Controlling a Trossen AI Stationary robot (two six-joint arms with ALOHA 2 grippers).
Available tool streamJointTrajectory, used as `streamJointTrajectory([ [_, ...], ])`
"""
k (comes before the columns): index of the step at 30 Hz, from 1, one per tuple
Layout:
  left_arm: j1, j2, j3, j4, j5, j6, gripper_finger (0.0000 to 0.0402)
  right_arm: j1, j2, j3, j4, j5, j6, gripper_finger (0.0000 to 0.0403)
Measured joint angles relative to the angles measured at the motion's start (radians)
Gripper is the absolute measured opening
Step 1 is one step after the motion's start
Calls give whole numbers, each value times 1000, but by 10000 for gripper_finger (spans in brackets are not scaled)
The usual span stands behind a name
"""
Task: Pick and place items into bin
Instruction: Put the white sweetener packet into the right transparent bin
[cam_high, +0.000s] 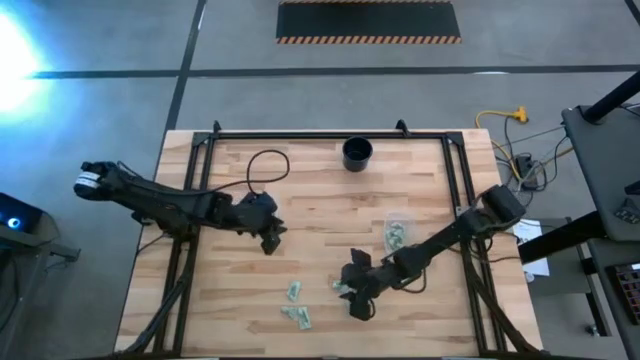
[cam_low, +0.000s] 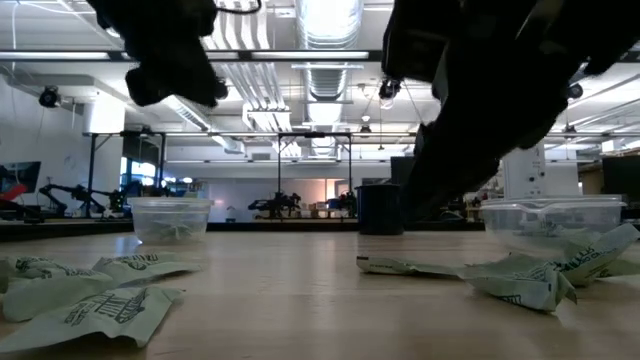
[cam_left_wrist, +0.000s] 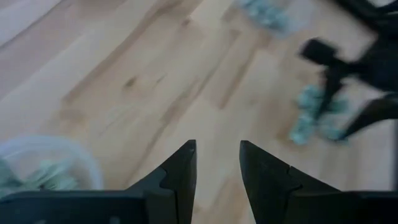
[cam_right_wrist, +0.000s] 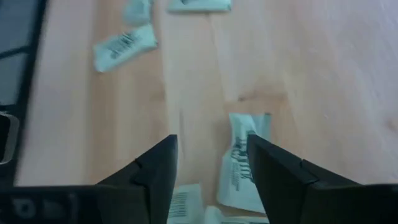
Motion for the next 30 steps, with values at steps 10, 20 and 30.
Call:
streamJointTrajectory([
  [10,-143,-47,-5,183,-14,95,105,-5,48,73,-133,55,43,192],
  [20,-254,-42,-11,256,-37,151,105,-4,149,171,-202,31,3,192],
  [30,-279,-41,-13,269,-61,149,105,-7,158,215,-316,56,-25,159],
])
